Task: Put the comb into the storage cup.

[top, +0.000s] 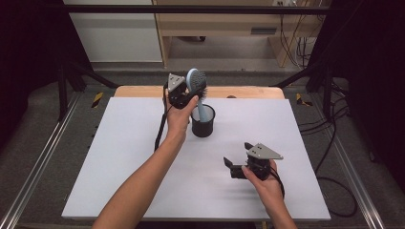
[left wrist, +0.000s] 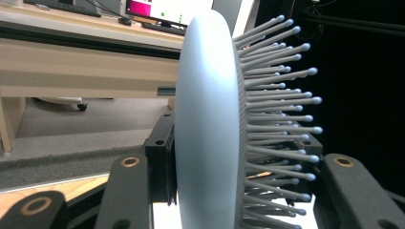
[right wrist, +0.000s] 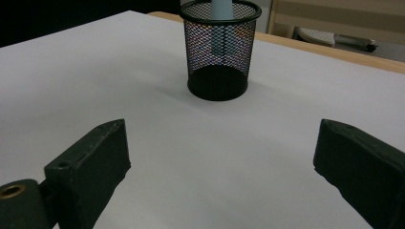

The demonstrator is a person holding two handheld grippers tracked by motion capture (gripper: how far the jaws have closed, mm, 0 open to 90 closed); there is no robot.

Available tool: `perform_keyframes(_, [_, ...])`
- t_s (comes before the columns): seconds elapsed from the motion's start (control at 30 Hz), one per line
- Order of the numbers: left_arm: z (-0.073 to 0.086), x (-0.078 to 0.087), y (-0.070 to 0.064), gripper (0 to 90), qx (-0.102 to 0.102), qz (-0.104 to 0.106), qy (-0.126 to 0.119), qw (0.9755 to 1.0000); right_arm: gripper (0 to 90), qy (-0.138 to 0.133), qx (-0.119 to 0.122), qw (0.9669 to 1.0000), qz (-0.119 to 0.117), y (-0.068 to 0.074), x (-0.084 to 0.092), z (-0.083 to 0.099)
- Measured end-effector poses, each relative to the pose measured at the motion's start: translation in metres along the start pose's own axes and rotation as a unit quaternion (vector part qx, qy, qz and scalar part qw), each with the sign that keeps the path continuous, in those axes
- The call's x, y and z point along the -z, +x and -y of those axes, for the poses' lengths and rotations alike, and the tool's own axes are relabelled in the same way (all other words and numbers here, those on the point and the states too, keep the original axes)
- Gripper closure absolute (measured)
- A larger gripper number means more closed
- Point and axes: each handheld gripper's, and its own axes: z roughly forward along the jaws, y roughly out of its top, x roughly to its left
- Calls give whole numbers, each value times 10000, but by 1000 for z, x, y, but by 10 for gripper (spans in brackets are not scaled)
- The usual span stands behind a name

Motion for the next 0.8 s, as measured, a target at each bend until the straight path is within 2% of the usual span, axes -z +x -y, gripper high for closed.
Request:
perform_keyframes(0.4, [12,-2,0,493,21,-90,75,9999,51,-20,-85,10000,-10,-1,1,1])
perform_keyframes(0.67, [15,-4,-3,492,19,-51,111,9999,51,-7,-90,10000,-15,-1,0,1])
perform_keyframes(0.8, [18,-5,-3,491,116,-136,50,9998,51,5,-67,10000,-28,-1,0,1])
